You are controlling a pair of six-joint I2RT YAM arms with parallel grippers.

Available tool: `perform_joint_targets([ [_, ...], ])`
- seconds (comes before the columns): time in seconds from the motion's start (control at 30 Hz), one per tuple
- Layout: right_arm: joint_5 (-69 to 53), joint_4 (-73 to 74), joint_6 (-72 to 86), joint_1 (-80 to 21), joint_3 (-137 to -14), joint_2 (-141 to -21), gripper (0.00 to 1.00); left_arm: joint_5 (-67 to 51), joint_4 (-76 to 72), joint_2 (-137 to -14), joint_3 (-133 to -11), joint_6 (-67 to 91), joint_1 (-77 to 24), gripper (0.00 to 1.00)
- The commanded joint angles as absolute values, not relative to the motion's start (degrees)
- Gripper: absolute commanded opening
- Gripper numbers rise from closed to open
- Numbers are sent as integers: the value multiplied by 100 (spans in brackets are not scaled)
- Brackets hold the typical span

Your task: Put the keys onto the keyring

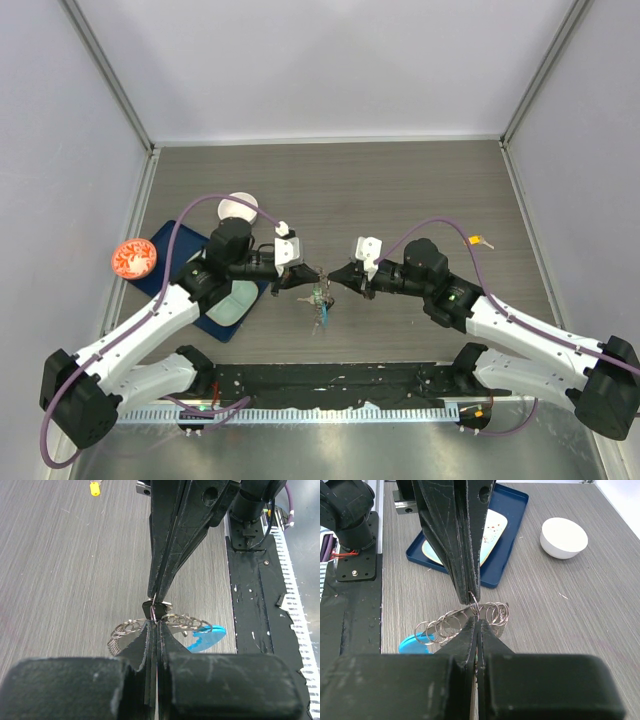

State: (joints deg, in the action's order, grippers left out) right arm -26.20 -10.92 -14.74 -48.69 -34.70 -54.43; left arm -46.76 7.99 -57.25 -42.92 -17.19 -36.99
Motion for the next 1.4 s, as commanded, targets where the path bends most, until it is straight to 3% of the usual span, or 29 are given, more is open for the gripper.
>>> perform_joint_targets([
  [0.0,-2804,-1450,-1433,-4896,-3559,-5493,1,-5106,527,-5748,-4474,-1793,-3727,0],
  [0.47,-2962,-1468,-1441,-4895,-3595,-5432,1,-5186,764,-5941,-4623,-1775,-3744,0],
  [1.13,-2909,-1495,-1222,-4896,-3744,-5475,1,-4421,1160,-6249,-4843,-1749,-3885,0],
  [1.2,-2909,-1485,-1187,-4896,-3779,-5554,2,-4403,1186,-6249,-4860,-1749,-3885,0],
  [1.37,-2813,-1450,-1134,-4896,-3797,-5555,18,-4403,1064,-6135,-4799,-1644,-3885,0],
])
